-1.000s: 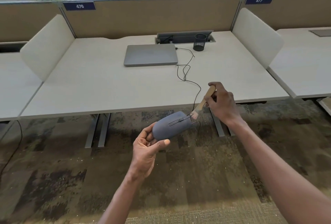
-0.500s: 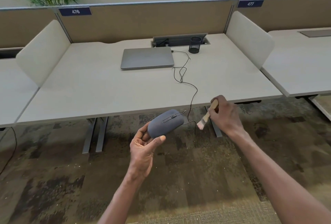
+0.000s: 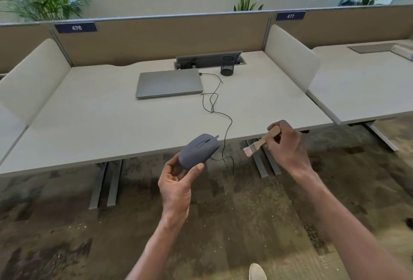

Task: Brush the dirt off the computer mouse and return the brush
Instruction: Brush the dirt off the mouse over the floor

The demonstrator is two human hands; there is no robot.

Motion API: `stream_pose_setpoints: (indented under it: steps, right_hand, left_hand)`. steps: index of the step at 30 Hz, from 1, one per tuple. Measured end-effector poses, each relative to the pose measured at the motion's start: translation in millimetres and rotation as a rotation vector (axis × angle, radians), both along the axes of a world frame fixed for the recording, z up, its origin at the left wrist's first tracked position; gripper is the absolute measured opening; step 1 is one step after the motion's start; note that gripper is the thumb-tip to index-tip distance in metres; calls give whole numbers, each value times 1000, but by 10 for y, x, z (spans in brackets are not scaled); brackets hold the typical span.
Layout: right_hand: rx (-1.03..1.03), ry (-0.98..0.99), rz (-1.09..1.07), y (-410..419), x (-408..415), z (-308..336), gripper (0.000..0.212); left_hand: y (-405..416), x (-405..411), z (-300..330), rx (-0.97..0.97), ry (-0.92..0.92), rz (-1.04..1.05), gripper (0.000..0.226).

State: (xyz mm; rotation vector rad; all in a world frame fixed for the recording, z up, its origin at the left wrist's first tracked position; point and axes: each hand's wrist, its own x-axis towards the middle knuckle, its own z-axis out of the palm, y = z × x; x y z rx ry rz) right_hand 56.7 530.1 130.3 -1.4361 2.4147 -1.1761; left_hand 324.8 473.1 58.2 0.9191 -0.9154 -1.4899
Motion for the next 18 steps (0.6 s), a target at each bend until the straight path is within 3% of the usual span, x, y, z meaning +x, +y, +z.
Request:
stream_pose_setpoints:
  steps: [18]
  right_hand:
    - [-110,-39,107,-1038,-1691,35,19]
  left_hand:
    - [-630,-1915,247,-147,-141,235,61]
